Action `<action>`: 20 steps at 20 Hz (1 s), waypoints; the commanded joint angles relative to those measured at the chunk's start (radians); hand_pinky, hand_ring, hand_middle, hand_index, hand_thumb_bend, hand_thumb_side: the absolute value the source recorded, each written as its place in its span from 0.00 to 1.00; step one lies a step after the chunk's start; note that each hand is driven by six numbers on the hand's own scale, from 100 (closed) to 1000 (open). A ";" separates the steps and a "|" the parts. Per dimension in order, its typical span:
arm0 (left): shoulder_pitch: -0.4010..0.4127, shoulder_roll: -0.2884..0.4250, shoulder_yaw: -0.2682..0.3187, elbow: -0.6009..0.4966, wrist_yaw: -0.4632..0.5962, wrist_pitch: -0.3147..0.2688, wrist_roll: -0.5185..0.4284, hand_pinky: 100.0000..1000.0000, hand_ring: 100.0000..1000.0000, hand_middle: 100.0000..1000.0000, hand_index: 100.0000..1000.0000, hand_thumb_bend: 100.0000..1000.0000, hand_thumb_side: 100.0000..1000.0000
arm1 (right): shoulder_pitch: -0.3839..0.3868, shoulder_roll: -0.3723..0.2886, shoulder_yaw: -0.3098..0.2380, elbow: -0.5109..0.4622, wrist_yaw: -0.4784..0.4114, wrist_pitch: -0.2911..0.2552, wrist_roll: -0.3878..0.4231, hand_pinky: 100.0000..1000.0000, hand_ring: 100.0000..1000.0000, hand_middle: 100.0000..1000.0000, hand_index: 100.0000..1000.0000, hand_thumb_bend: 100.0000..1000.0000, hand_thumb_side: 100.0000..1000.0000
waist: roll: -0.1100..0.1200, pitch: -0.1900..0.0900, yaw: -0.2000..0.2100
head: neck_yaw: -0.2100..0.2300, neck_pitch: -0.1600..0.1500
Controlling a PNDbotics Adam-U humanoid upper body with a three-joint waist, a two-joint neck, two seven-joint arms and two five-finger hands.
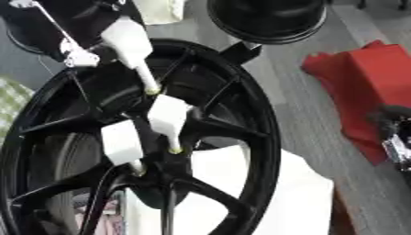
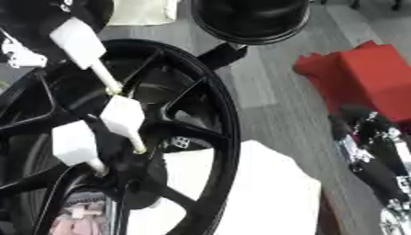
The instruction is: Pull the pin out of the wheel hub.
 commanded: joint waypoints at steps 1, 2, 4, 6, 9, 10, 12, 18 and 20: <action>-0.011 0.074 0.089 -0.012 0.038 0.023 0.045 0.61 0.47 0.22 0.26 0.00 0.01 | 0.003 -0.015 -0.011 -0.024 -0.007 -0.007 -0.005 0.98 0.74 0.52 0.71 0.17 0.30 | -0.005 -0.029 0.005 | -0.008 -0.002; 0.000 0.092 0.114 -0.009 0.048 0.028 0.063 0.61 0.47 0.21 0.26 0.00 0.01 | 0.004 -0.015 -0.013 -0.024 -0.007 -0.008 -0.007 0.98 0.74 0.52 0.71 0.17 0.30 | -0.005 -0.029 0.008 | -0.011 -0.001; 0.031 0.134 0.162 -0.003 0.065 0.035 0.098 0.61 0.46 0.21 0.26 0.00 0.01 | 0.006 -0.016 -0.016 -0.024 -0.005 -0.011 -0.010 0.98 0.74 0.52 0.71 0.17 0.30 | -0.006 -0.030 0.014 | -0.017 0.000; 0.082 0.186 0.214 -0.001 0.077 0.039 0.133 0.61 0.46 0.21 0.26 0.00 0.01 | 0.009 -0.016 -0.019 -0.024 -0.004 -0.014 -0.014 0.98 0.74 0.52 0.71 0.17 0.30 | -0.007 -0.030 0.020 | -0.023 0.001; 0.182 0.263 0.293 -0.012 0.088 0.042 0.190 0.61 0.46 0.21 0.25 0.00 0.02 | 0.010 -0.016 -0.024 -0.024 -0.002 -0.019 -0.020 0.98 0.74 0.52 0.71 0.17 0.30 | -0.009 -0.028 0.029 | -0.028 0.002; 0.223 0.285 0.321 -0.014 0.092 0.044 0.212 0.61 0.46 0.21 0.25 0.00 0.02 | 0.009 -0.015 -0.025 -0.024 -0.002 -0.020 -0.021 0.98 0.74 0.52 0.71 0.17 0.30 | -0.011 -0.028 0.031 | -0.030 0.002; 0.305 0.319 0.380 -0.021 0.087 0.046 0.256 0.61 0.46 0.21 0.25 0.00 0.02 | 0.007 -0.014 -0.027 -0.024 -0.003 -0.021 -0.024 0.98 0.74 0.52 0.71 0.17 0.30 | -0.013 -0.026 0.035 | -0.030 0.001; 0.523 0.346 0.501 0.000 0.087 0.054 0.351 0.60 0.46 0.20 0.25 0.00 0.05 | 0.003 -0.008 -0.031 -0.024 -0.009 -0.027 -0.030 0.98 0.74 0.52 0.71 0.17 0.29 | -0.026 -0.024 0.042 | -0.026 0.010; 0.579 0.341 0.522 0.002 0.085 0.053 0.368 0.60 0.46 0.20 0.25 0.00 0.05 | 0.003 -0.006 -0.032 -0.024 -0.011 -0.028 -0.031 0.98 0.74 0.52 0.71 0.17 0.29 | -0.031 -0.023 0.045 | -0.027 0.014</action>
